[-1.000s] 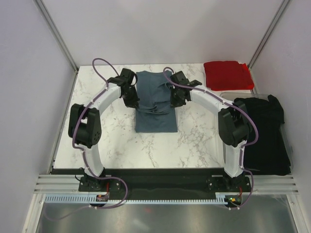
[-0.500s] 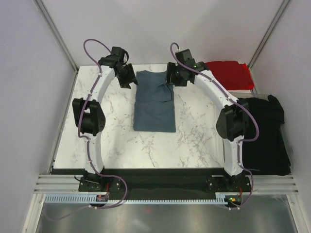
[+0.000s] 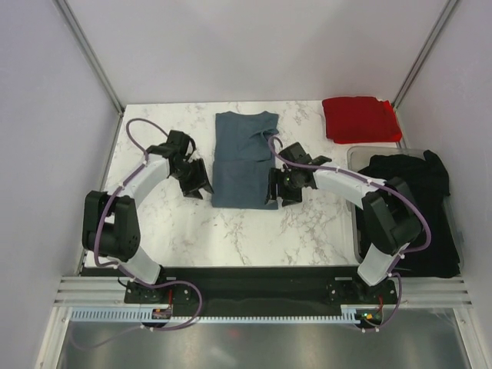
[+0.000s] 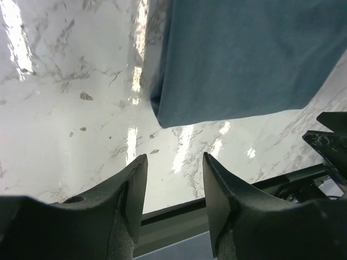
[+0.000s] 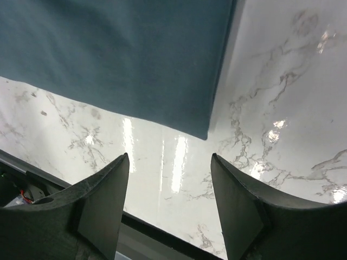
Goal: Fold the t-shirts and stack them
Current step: Fold the tshirt
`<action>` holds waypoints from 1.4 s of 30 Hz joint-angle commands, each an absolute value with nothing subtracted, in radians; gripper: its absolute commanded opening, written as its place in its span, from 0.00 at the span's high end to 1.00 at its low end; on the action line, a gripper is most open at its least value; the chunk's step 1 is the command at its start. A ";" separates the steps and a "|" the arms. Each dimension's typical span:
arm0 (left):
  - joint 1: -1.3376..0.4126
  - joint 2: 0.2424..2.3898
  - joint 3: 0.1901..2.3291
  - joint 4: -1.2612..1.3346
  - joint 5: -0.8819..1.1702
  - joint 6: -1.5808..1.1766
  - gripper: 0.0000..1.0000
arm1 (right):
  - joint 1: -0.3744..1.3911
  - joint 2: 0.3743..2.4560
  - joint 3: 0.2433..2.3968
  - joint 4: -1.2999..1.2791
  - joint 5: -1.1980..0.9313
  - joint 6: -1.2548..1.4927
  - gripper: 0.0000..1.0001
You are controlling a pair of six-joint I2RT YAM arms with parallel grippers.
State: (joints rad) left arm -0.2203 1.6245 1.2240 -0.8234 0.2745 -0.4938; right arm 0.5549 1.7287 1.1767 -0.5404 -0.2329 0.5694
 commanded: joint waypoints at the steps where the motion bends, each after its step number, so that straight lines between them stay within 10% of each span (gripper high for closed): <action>1: -0.225 1.562 1.103 -0.637 0.370 -0.511 0.48 | 0.551 1.654 1.114 -0.396 -0.302 0.592 0.31; 24: -0.232 1.664 0.916 -0.428 0.379 -0.551 0.48 | 0.549 1.756 0.991 -0.296 -0.259 0.574 0.38; 42: -0.239 1.726 0.910 -0.405 0.308 -0.568 0.74 | 0.537 1.792 0.980 -0.276 -0.268 0.565 0.58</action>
